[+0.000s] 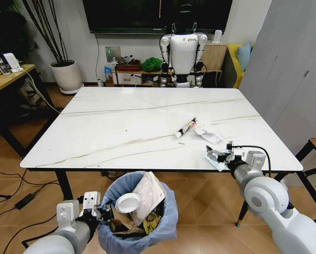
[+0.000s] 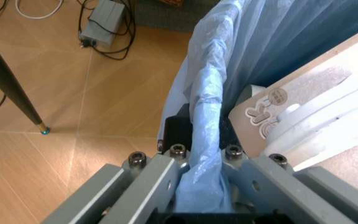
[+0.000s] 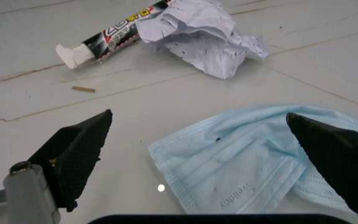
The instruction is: Pick up the trash bin and place the trash from the table into it.
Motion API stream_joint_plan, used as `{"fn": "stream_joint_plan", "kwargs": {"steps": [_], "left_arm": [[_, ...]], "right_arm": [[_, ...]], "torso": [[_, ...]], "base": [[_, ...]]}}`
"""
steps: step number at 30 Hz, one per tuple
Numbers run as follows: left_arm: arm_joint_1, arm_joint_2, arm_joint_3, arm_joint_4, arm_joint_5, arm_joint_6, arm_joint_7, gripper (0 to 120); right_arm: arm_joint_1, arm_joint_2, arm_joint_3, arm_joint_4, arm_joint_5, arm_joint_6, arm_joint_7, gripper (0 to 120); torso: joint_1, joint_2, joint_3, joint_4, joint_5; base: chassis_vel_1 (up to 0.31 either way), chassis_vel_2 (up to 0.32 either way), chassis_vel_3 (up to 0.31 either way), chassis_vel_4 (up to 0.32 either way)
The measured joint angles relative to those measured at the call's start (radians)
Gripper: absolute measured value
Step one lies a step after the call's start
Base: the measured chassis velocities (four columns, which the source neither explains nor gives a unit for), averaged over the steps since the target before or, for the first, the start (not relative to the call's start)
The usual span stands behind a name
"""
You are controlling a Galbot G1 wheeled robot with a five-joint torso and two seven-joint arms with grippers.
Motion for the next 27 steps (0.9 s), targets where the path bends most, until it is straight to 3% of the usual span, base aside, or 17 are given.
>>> {"fn": "stream_joint_plan", "kwargs": {"steps": [9, 11, 16, 22, 27], "left_arm": [[-0.004, 0.001, 0.001, 0.0, 0.0, 0.0, 0.003, 0], [-0.008, 0.001, 0.001, 0.0, -0.001, 0.0, 0.006, 0], [-0.013, 0.004, 0.0, 0.0, -0.003, 0.0, 0.01, 0], [-0.024, 0.008, 0.001, 0.0, -0.009, 0.0, 0.012, 0], [-0.027, 0.009, 0.003, 0.0, -0.01, 0.0, 0.013, 0]], "right_arm": [[-0.004, -0.001, 0.008, -0.04, 0.011, -0.005, 0.003, 90], [-0.003, -0.001, 0.009, -0.058, 0.009, -0.005, 0.0, 79], [-0.002, 0.001, 0.009, -0.08, -0.006, -0.002, -0.006, 68], [-0.003, 0.003, 0.006, -0.092, -0.028, 0.009, -0.009, 41], [-0.01, 0.006, 0.005, -0.098, -0.055, 0.019, -0.012, 26]], "torso": [[0.0, 0.0, 0.0, 0.0001, 0.0], [0.0, 0.0, 0.0, 0.0001, 0.0001], [0.0, 0.0, 0.0, 0.0001, 0.0001], [0.0, 0.0, 0.0, 0.0001, 0.0], [0.0, 0.0, 0.0, 0.0001, 0.0]], "base": [[0.0, 0.0, 0.0, 0.0], [0.0, 0.0, 0.0, 0.0], [0.0, 0.0, 0.0, 0.0], [0.0, 0.0, 0.0, 0.0], [0.0, 0.0, 0.0, 0.0]]}}
